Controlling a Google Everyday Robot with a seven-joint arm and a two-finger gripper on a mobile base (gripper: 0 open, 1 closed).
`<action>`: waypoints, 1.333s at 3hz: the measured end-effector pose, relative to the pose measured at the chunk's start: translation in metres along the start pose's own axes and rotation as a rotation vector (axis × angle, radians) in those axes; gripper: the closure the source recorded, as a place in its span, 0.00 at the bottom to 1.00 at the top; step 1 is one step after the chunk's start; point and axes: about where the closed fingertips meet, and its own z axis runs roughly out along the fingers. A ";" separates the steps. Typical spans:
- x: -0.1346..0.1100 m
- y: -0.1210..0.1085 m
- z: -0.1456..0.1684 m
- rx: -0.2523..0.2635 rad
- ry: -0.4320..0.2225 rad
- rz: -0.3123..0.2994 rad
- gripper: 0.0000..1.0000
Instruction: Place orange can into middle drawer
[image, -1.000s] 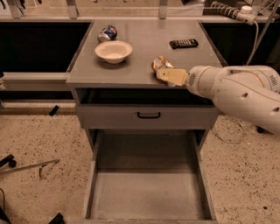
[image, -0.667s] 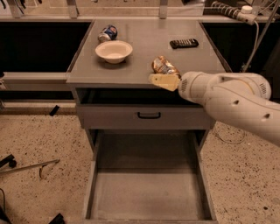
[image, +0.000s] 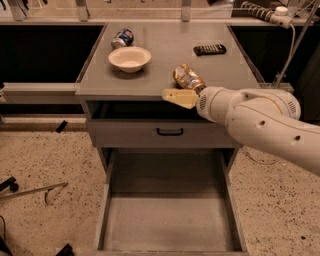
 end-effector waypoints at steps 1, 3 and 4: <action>-0.013 -0.007 -0.006 0.001 -0.046 -0.027 0.00; -0.063 -0.037 -0.030 0.018 -0.316 -0.164 0.00; -0.076 -0.036 -0.035 0.029 -0.376 -0.170 0.00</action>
Offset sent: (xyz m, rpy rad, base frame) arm 0.0134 -0.0064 0.0440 -0.1320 -0.4904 -0.1057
